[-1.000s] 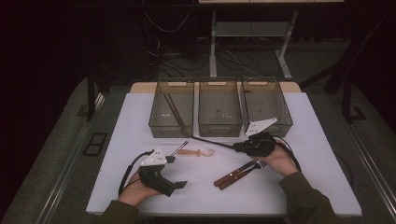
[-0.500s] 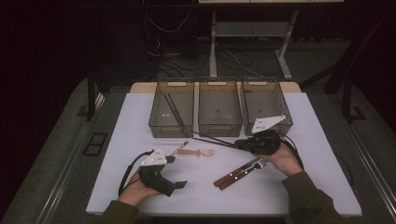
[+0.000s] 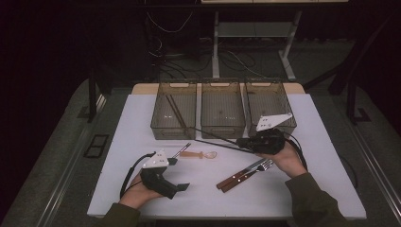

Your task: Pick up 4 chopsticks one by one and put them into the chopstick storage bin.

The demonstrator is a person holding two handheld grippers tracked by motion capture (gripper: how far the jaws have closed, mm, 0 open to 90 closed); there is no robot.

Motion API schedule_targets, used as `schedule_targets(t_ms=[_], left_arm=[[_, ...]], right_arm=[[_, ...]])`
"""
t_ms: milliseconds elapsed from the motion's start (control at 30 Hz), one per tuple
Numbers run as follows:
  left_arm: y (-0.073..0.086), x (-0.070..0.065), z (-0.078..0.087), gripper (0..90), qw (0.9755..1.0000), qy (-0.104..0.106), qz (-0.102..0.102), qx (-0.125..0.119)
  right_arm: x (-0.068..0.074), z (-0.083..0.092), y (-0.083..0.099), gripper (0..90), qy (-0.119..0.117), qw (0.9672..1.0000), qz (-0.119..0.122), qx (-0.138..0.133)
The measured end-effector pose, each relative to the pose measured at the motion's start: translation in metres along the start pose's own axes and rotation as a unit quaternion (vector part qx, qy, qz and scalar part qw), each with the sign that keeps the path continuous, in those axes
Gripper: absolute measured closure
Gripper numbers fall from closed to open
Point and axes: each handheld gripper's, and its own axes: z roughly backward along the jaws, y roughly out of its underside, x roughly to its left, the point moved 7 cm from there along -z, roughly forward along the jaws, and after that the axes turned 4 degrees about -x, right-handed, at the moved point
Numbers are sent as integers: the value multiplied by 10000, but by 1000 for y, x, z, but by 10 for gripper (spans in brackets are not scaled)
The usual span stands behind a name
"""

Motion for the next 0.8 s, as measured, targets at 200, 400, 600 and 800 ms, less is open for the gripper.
schedule_targets(t_ms=[200, 400, 600, 800], left_arm=[[0, 0, -2, 0, 10000, -23, 53, -23], [0, 0, -1, 0, 10000, -30, 27, -24], [0, 0, -2, 0, 10000, -8, -13, -20], [-1, 0, -1, 0, 10000, 5, 10, -38]], right_arm=[[-4, 0, -12, 859, 134, 9998, -110, -115], [-11, -7, -22, 860, 353, 9990, -261, -124], [-17, -19, -35, 859, 587, 9975, -402, -55], [-23, -30, -51, 859, 804, 9953, -533, -37]])
